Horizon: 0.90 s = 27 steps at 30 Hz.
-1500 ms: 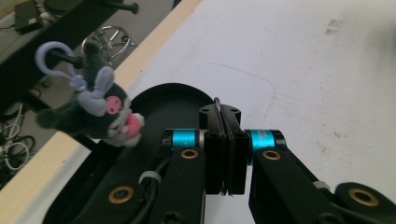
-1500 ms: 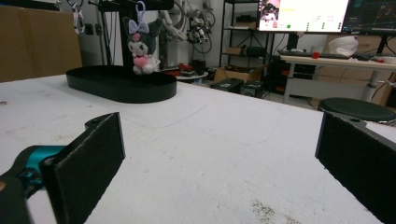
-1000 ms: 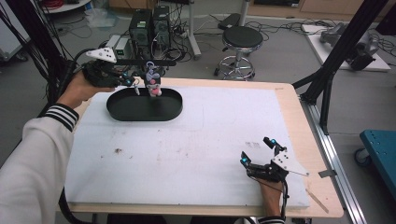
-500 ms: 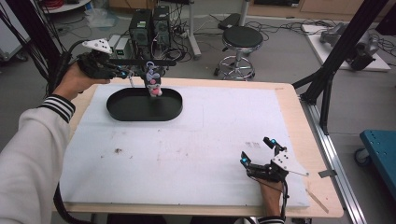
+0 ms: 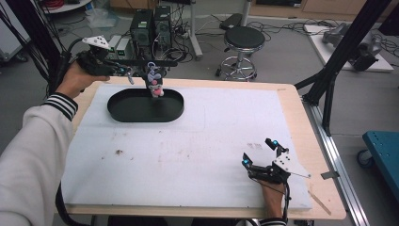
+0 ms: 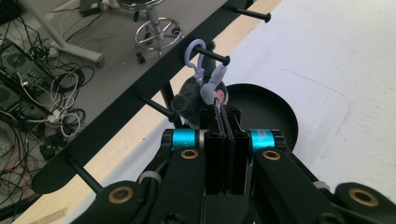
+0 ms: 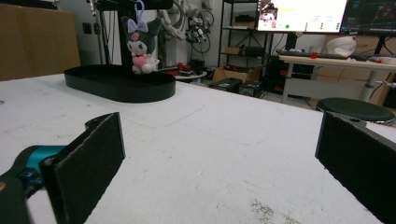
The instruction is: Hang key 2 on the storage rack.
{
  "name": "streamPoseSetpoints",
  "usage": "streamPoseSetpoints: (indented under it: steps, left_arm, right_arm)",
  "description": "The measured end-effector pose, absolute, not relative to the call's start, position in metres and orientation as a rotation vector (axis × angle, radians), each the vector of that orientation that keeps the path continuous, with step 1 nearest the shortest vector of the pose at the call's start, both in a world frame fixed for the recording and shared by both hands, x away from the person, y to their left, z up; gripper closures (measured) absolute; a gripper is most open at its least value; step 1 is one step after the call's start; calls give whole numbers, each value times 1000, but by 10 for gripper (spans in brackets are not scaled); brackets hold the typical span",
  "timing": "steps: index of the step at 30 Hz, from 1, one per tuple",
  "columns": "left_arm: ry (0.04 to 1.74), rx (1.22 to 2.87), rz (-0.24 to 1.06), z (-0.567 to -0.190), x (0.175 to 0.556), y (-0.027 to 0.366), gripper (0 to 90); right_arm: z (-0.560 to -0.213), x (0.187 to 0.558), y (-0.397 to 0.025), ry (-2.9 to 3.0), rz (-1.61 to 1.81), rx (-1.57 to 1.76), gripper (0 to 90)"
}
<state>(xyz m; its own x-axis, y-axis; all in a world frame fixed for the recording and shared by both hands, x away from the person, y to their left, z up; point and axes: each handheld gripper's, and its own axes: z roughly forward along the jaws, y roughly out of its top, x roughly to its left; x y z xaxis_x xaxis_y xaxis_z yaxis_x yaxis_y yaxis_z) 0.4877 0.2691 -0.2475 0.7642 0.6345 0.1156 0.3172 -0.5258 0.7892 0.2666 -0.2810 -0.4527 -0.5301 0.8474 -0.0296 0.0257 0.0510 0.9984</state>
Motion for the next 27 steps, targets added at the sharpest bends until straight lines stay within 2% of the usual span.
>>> streamPoseSetpoints:
  steps: [27]
  left_arm:
    - [768, 2190, 525, -257, 511, 265, 882]
  right_arm:
    - [-453, 267, -281, 1656, 1561, 899, 6]
